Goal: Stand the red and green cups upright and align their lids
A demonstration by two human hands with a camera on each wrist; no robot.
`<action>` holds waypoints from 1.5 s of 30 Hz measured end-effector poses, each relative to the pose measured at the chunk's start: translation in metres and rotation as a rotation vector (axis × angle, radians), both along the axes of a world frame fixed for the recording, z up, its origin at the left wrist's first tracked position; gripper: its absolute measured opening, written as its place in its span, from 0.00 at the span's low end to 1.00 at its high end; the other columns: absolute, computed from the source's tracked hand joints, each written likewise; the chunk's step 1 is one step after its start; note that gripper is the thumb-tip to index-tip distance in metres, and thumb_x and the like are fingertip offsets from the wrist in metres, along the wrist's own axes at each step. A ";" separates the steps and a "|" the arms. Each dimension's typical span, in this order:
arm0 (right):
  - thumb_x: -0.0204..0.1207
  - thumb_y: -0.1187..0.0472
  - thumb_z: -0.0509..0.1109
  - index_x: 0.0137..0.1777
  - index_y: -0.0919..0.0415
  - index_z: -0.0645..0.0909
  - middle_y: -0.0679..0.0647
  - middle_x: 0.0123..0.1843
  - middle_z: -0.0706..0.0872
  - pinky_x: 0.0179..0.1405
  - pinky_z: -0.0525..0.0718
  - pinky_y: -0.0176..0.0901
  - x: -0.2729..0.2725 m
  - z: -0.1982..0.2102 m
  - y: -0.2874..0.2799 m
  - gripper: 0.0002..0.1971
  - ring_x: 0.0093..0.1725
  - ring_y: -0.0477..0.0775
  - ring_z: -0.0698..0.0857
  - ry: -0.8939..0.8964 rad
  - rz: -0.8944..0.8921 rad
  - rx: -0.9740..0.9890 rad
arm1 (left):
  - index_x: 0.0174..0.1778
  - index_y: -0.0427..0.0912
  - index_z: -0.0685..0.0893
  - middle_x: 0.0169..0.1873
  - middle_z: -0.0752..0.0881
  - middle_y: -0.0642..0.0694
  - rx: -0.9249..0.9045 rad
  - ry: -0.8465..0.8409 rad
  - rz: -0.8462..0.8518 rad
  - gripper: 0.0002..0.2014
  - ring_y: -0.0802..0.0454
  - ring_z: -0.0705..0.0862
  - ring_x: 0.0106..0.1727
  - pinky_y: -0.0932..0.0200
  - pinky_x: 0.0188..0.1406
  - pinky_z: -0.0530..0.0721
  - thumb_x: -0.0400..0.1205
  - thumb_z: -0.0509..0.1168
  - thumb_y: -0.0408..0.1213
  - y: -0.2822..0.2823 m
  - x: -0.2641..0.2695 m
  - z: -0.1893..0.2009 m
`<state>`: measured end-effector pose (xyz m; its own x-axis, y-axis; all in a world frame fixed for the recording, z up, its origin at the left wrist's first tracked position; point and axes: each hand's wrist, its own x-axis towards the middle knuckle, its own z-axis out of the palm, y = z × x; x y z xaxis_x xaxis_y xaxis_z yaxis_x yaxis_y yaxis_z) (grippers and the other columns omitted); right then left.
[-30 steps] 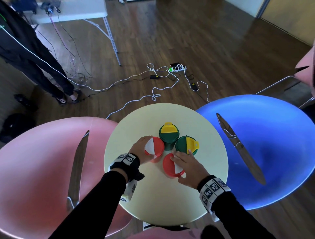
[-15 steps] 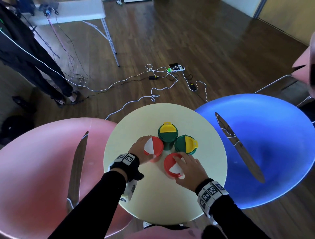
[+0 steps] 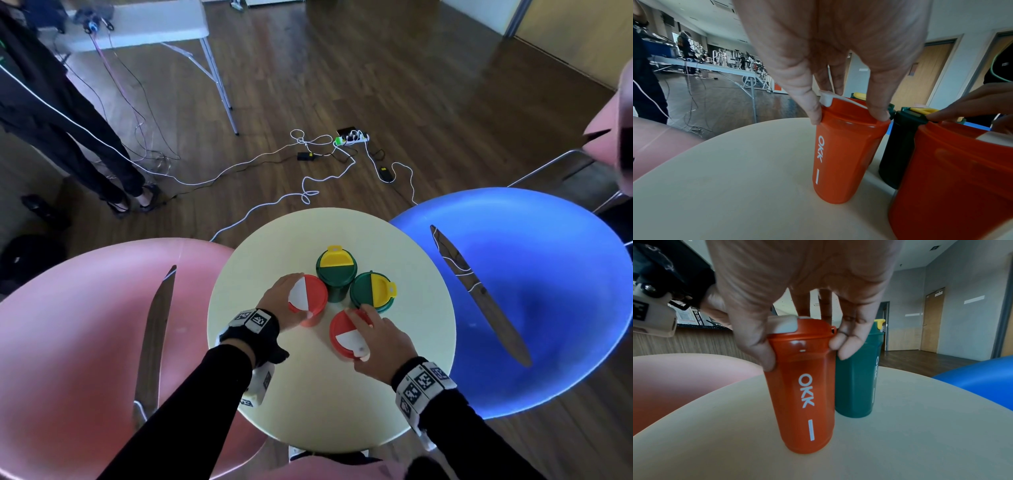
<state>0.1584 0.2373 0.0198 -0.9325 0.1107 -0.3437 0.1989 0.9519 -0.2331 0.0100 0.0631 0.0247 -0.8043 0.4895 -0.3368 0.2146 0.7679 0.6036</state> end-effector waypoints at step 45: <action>0.60 0.42 0.72 0.77 0.50 0.57 0.41 0.77 0.59 0.47 0.83 0.48 -0.027 -0.010 -0.014 0.45 0.58 0.55 0.81 0.042 -0.052 -0.036 | 0.78 0.47 0.63 0.75 0.69 0.48 0.023 -0.001 -0.002 0.40 0.46 0.72 0.71 0.53 0.71 0.71 0.71 0.74 0.39 0.001 -0.001 -0.001</action>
<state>0.1314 0.2228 0.0103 -0.9395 0.1477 -0.3091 0.2372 0.9314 -0.2760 0.0094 0.0639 0.0241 -0.8028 0.4989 -0.3265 0.2153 0.7532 0.6215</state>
